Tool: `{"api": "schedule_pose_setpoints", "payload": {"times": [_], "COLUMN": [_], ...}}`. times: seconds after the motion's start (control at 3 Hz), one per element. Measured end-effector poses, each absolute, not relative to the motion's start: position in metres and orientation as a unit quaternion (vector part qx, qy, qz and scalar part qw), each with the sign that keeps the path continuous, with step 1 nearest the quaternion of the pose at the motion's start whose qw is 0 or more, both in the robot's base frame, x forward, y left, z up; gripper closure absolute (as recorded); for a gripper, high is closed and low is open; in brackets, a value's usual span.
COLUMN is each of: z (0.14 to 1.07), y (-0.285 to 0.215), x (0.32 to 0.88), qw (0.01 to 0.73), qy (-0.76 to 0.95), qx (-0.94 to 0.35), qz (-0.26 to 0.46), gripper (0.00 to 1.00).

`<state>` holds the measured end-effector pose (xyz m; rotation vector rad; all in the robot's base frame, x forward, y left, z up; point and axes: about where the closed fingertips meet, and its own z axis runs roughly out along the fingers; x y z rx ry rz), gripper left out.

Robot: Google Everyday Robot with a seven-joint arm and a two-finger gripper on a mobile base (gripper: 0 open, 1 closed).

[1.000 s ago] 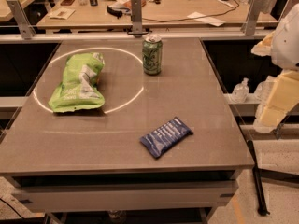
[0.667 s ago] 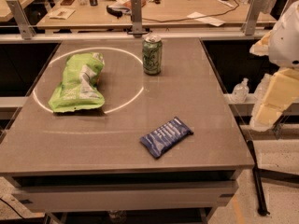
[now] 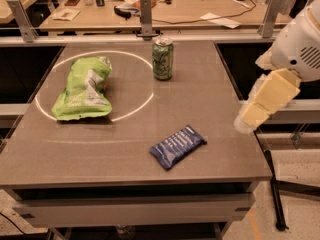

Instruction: Pick green rice chip bag

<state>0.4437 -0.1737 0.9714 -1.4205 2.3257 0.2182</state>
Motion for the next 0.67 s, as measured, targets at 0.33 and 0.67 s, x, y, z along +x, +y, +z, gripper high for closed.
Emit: {"api": "schedule_pose_setpoints", "payload": {"times": [0.33, 0.67], "z": [0.979, 0.982], "y": [-0.149, -0.13], "x": [0.443, 0.444], "qw": [0.223, 0.226], "qy": [0.847, 0.869], "qx": [-0.471, -0.421], "qz": [0.105, 0.128], "gripper": [0.0, 0.0]}}
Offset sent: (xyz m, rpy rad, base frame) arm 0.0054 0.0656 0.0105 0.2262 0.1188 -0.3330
